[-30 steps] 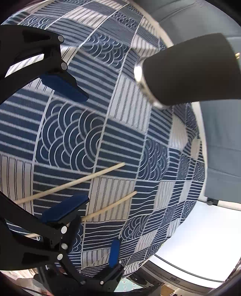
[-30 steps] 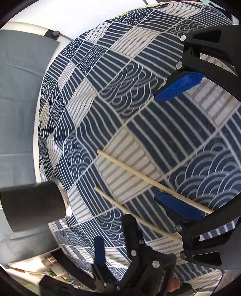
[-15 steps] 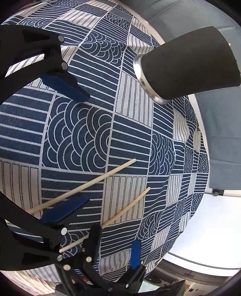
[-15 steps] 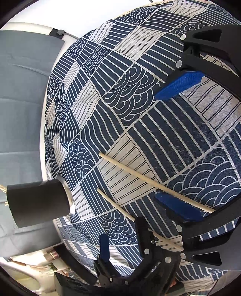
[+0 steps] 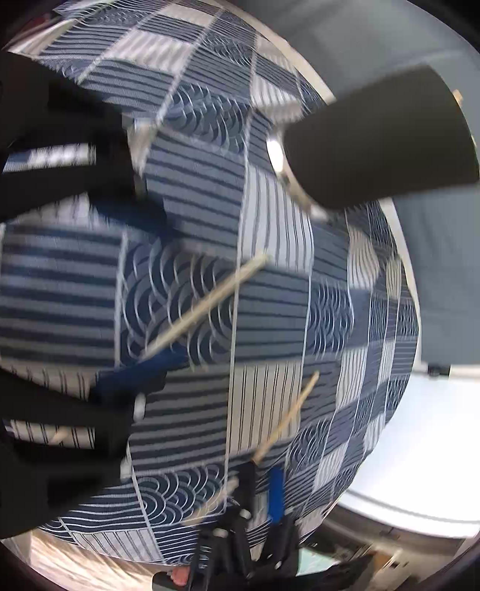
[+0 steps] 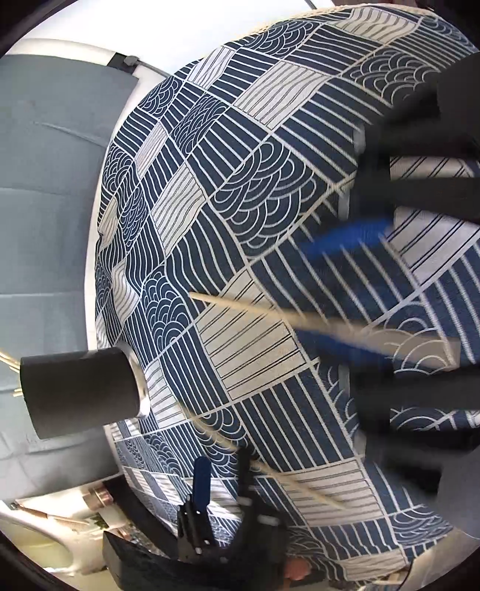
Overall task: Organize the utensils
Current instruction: 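Close both grippers on wooden sticks and lift them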
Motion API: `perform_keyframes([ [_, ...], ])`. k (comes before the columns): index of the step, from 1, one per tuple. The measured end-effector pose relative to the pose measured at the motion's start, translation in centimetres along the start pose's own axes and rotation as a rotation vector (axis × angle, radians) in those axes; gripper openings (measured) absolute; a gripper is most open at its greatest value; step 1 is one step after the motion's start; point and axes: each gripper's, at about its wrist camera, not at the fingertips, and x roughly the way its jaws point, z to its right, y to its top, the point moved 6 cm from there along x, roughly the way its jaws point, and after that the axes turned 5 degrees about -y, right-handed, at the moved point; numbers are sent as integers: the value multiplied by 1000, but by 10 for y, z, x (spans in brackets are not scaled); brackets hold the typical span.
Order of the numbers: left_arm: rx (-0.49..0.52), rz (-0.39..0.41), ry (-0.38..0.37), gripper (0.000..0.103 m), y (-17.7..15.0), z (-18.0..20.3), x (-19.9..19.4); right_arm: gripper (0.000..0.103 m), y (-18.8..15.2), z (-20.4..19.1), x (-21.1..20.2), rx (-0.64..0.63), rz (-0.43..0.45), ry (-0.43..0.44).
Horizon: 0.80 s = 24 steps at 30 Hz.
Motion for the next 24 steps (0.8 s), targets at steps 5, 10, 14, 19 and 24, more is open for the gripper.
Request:
perform_keyframes([
  [5, -122, -12, -61, 6, -3, -34, -7, 5, 2, 6, 2, -45, -19, 13],
  [10, -128, 11, -22, 5, -7, -52, -11, 5, -2, 7, -2, 21, 30, 74],
  [14, -132, 23, 35, 4, -3, -62, -21, 5, 6, 7, -15, 42, 86, 92],
  [19, -115, 78, 106, 5, 19, -70, -47, 5, 35, 12, -39, 40, 166, 85],
  [24, -87, 147, 153, 5, 50, -76, -77, 5, 72, 14, -61, 68, 258, 96],
])
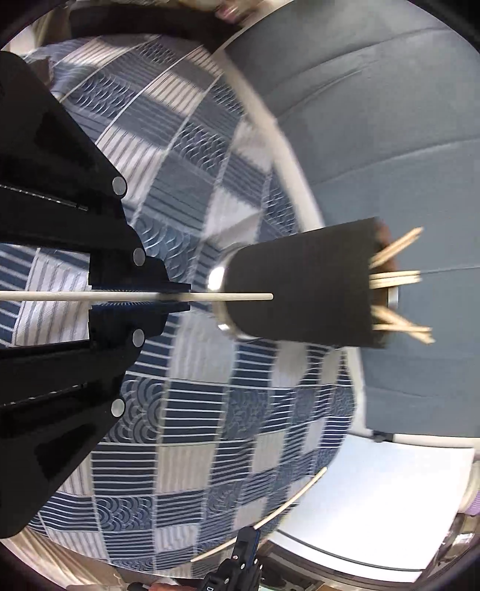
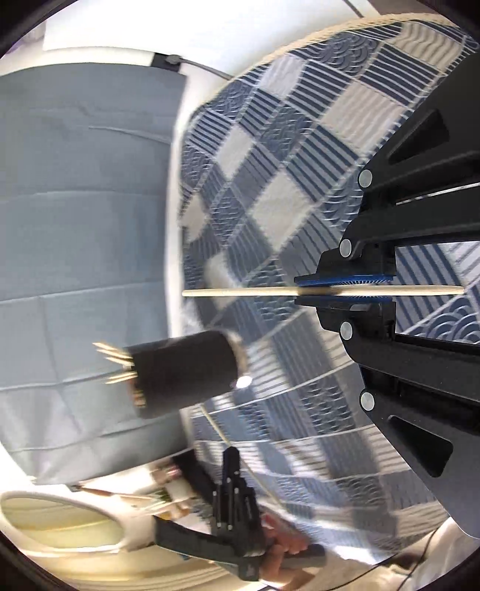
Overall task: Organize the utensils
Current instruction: 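Close both grippers on wooden sticks and lift them, then carry the upright sticks in both grippers above the black cup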
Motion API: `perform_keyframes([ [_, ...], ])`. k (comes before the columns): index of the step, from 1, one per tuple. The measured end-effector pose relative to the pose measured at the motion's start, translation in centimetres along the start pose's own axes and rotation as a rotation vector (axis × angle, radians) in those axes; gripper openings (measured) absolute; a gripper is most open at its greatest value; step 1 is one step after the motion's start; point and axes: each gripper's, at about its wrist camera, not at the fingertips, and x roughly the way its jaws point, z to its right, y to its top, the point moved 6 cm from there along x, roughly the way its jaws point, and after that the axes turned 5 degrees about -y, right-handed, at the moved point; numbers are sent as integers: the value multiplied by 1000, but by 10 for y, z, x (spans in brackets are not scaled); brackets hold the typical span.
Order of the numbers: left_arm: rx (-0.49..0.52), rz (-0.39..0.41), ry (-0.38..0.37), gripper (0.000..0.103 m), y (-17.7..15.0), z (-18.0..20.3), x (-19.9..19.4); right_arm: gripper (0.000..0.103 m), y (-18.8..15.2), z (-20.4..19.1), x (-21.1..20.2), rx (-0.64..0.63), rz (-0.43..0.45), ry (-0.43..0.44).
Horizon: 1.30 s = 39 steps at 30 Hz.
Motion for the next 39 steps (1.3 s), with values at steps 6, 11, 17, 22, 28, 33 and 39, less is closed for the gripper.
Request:
perform_keyframes([
  [6, 55, 59, 32, 5, 30, -2, -27, 5, 34, -11, 6, 82, 71, 104],
  [11, 72, 92, 40, 5, 46, -2, -43, 5, 59, -32, 17, 78, 107, 165],
  [17, 87, 101, 71, 5, 46, -5, -56, 5, 78, -54, 25, 53, 131, 219],
  [22, 79, 132, 93, 5, 44, -13, -72, 5, 88, -65, 32, 56, 140, 262],
  [28, 64, 210, 94, 5, 57, -22, -94, 5, 104, -79, 35, 53, 167, 312],
  [33, 40, 253, 31, 5, 76, -27, -95, 5, 126, -90, 36, 72, 215, 355],
  [39, 43, 179, -44, 5, 103, -28, -62, 5, 163, -88, 44, 113, 332, 378],
])
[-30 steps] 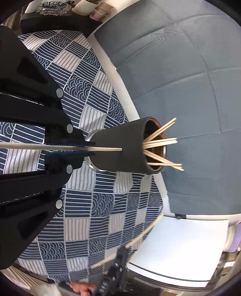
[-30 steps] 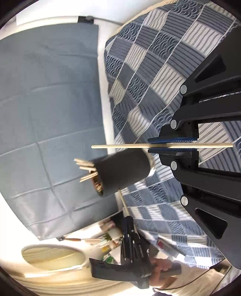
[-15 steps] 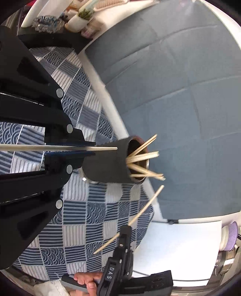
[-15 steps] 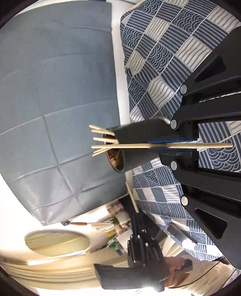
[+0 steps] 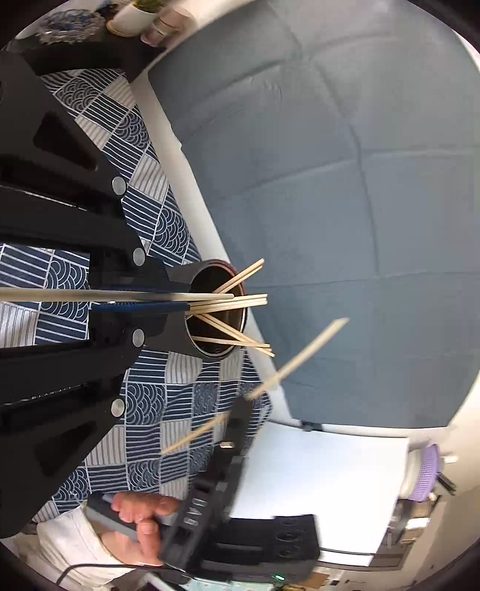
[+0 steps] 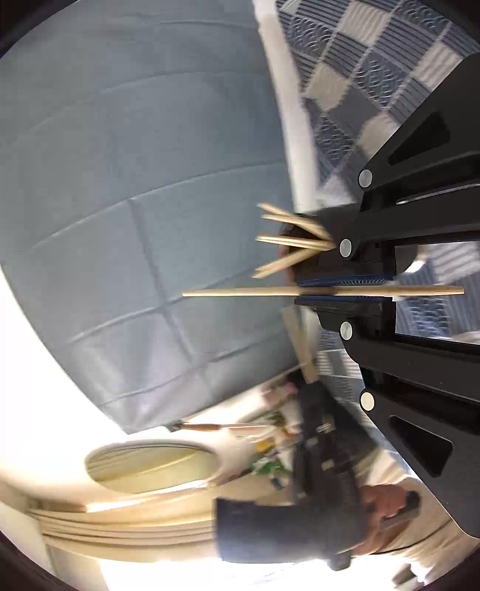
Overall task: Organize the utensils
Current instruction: 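Carry the upright sticks in both grippers above the black cup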
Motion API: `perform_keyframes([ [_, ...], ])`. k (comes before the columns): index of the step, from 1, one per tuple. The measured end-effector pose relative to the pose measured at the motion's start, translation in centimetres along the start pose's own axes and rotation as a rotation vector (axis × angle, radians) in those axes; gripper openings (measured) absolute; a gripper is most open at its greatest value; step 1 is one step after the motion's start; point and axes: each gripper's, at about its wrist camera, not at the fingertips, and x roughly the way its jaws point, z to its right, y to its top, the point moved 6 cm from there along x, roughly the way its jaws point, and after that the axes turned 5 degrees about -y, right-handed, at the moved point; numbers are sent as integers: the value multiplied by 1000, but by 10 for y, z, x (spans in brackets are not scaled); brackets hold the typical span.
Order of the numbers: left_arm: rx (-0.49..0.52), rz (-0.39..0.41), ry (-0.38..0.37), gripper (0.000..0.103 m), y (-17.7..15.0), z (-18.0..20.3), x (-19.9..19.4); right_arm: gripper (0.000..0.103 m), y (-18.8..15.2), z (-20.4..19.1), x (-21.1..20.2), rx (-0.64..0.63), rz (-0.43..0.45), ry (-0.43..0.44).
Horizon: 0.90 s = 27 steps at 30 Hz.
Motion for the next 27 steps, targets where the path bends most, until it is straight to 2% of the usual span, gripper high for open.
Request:
perform_keyframes([
  [4, -19, -77, -22, 5, 5, -4, 24, 5, 20, 7, 21, 1, 104, 9],
  [9, 16, -154, -19, 5, 7, -4, 44, 5, 35, 13, 53, 18, 202, 48],
  [15, 23, -228, -27, 5, 12, -4, 73, 5, 33, 14, 77, -26, 314, 50],
  [21, -11, -247, -51, 5, 16, -8, 96, 5, 15, 20, 91, -64, 289, 13],
  [27, -34, -259, -63, 5, 19, -10, 104, 5, -2, 18, 84, -137, 244, -9],
])
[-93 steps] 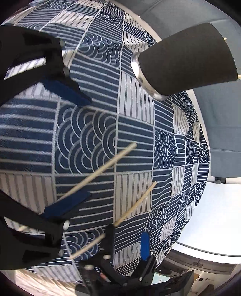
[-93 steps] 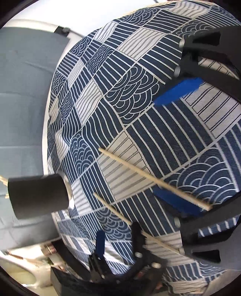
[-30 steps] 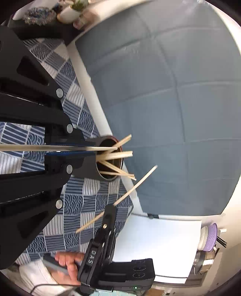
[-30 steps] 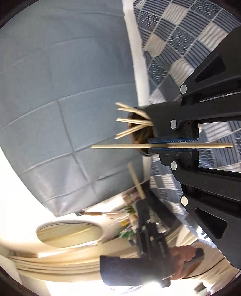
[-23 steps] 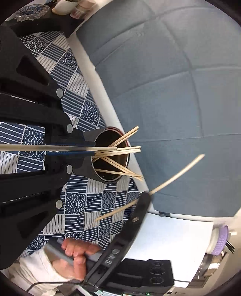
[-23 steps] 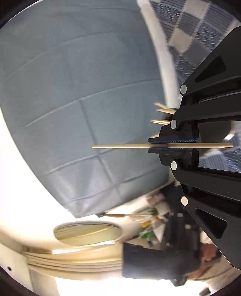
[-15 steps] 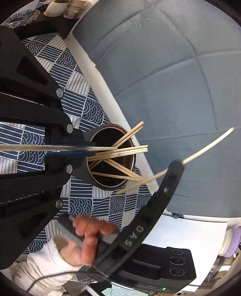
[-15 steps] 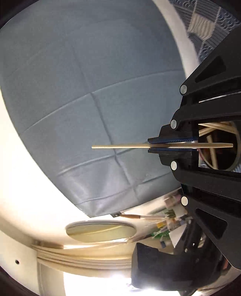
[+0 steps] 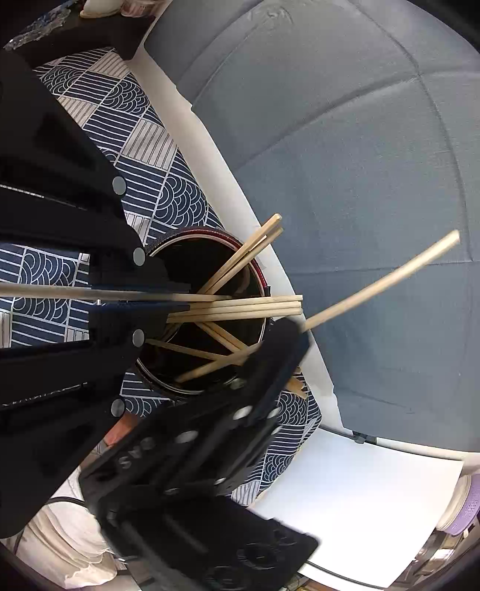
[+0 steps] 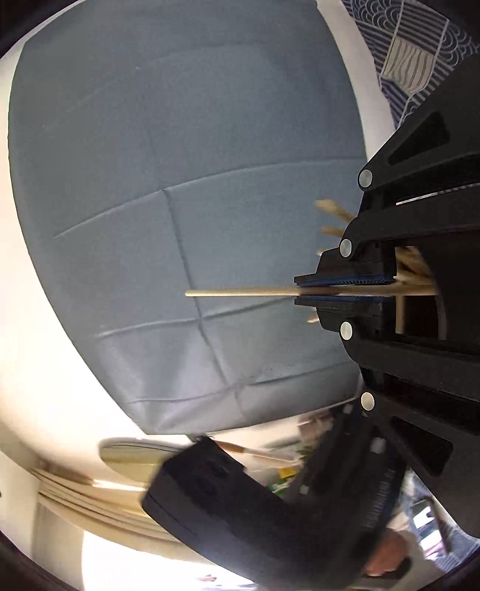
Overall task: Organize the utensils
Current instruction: 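Carry the upright sticks in both grippers above the black cup, then open both grippers to drop the sticks into the black cup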
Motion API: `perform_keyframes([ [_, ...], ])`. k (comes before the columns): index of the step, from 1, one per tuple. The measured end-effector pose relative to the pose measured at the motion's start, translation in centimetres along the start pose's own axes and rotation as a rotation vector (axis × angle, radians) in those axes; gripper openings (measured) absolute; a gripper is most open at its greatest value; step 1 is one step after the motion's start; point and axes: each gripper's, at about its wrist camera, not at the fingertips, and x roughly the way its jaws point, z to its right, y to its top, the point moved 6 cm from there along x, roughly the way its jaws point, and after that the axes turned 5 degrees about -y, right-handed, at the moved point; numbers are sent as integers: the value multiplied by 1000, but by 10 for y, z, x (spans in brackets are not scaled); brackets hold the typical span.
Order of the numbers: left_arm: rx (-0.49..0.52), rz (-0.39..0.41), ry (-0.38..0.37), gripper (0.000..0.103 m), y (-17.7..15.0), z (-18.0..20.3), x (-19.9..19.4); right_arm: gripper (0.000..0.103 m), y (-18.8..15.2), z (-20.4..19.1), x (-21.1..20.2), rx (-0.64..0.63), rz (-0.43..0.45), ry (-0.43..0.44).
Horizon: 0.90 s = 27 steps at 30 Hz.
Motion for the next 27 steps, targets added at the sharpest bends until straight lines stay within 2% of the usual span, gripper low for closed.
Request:
perform_keyframes([
  [7, -21, -21, 18, 6, 6, -10, 6, 5, -14, -1, -14, -58, -57, -14],
  [10, -43, -37, 3, 6, 9, -13, 7, 5, -14, -2, -17, -69, -75, -17],
  [15, -54, -62, 7, 7, 10, -15, 6, 5, -14, -6, -25, -105, -71, -12],
  [21, -55, -30, 24, 41, 13, -15, -9, 7, -17, -9, -29, -113, -82, -18],
  [22, -50, -19, 33, 48, 13, -15, -13, 12, -16, -10, -30, -117, -82, -19],
  [23, -46, -5, 42, 50, 14, -15, -18, 18, -15, -11, -32, -122, -83, -23],
  [24, -46, 3, 41, 51, 14, -14, -22, 32, -13, -12, -33, -129, -85, -30],
  [25, -49, 9, 38, 53, 14, -14, -26, 41, -12, -12, -36, -137, -80, -39],
  [27, -45, 25, 48, 62, 12, -11, -35, 48, -9, -15, -42, -151, -67, -46],
])
